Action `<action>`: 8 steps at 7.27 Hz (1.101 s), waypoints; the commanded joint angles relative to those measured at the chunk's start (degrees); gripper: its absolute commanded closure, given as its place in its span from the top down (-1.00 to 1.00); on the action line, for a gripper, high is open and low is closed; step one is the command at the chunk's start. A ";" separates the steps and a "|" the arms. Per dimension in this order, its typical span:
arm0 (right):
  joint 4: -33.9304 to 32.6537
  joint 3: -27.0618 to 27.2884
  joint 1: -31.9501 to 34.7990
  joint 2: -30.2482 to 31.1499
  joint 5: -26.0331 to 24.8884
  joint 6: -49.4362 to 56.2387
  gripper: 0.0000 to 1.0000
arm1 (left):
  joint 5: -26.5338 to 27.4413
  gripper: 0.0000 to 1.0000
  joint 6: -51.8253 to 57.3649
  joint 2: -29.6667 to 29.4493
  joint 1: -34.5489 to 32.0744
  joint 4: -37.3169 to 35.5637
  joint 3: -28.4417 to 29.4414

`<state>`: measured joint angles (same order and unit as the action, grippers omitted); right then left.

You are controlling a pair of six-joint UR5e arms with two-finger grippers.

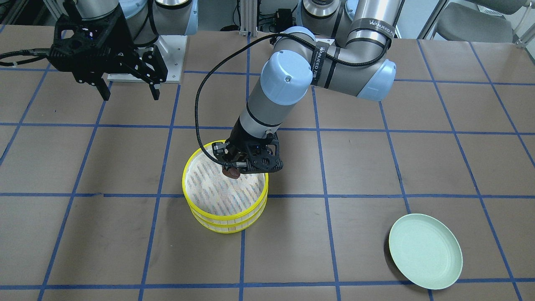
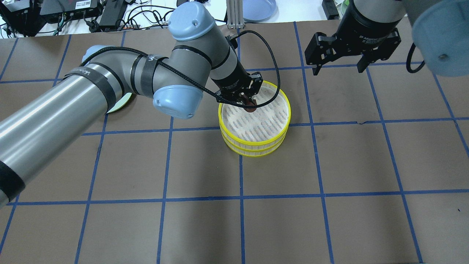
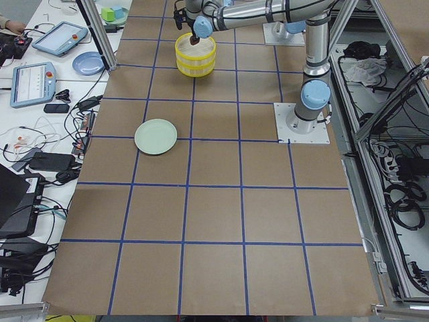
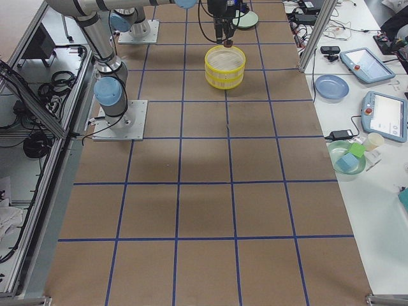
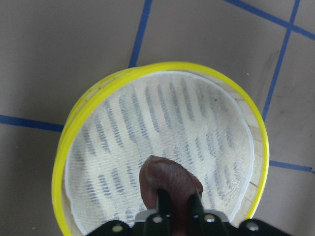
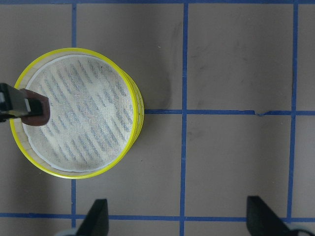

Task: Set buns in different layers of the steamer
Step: 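Carry the brown bun over the steamer and release it into the top tier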

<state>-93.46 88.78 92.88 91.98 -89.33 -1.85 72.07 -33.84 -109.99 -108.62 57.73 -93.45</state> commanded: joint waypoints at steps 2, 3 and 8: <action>-0.40 0.52 -0.16 -0.31 -0.05 -0.08 1.00 | -0.96 1.00 0.80 -0.23 -0.19 -0.69 -0.33; 0.03 0.87 -0.16 -0.05 -0.83 -0.26 1.00 | -0.88 1.00 0.97 -0.14 -0.19 -0.69 -0.07; -0.76 1.22 -0.24 0.57 -1.11 -0.70 1.00 | 8.91 1.00 12.91 4.06 5.06 0.98 2.04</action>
<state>-93.84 89.94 92.70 92.56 -90.36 -2.34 75.63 -24.73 -107.65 -106.45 57.83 -92.02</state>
